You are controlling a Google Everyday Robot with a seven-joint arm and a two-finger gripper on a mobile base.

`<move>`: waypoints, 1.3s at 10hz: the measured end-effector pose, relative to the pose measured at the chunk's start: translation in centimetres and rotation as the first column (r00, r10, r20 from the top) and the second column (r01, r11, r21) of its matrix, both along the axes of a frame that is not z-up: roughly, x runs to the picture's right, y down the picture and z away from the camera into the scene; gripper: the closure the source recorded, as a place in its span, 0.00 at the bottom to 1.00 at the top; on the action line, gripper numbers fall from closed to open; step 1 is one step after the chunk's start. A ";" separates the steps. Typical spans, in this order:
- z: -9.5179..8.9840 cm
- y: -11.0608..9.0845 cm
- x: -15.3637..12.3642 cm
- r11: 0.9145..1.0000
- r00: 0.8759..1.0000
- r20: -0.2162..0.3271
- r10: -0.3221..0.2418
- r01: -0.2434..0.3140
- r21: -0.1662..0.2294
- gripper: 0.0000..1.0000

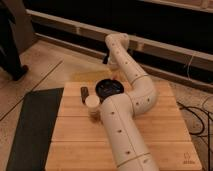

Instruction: Place the pepper in the ceramic bowl

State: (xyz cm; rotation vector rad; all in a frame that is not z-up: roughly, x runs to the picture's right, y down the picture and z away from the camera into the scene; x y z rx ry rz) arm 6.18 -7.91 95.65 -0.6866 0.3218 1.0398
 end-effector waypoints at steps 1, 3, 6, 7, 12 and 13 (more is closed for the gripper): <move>0.5 0.5 -1.2 1.000 1.000 0.013 -0.025 0.025 -0.007 1.00; 1.2 1.8 -2.1 0.998 0.999 0.016 -0.048 0.049 -0.034 1.00; 1.2 1.8 -1.8 0.998 0.999 0.012 -0.049 0.049 -0.036 1.00; 1.3 2.0 -2.0 0.998 0.999 0.012 -0.053 0.053 -0.040 1.00; 4.3 9.0 -4.9 0.979 0.996 -0.031 -0.079 0.072 -0.191 0.98; 4.6 9.9 -5.5 0.976 0.996 -0.036 -0.079 0.070 -0.208 0.88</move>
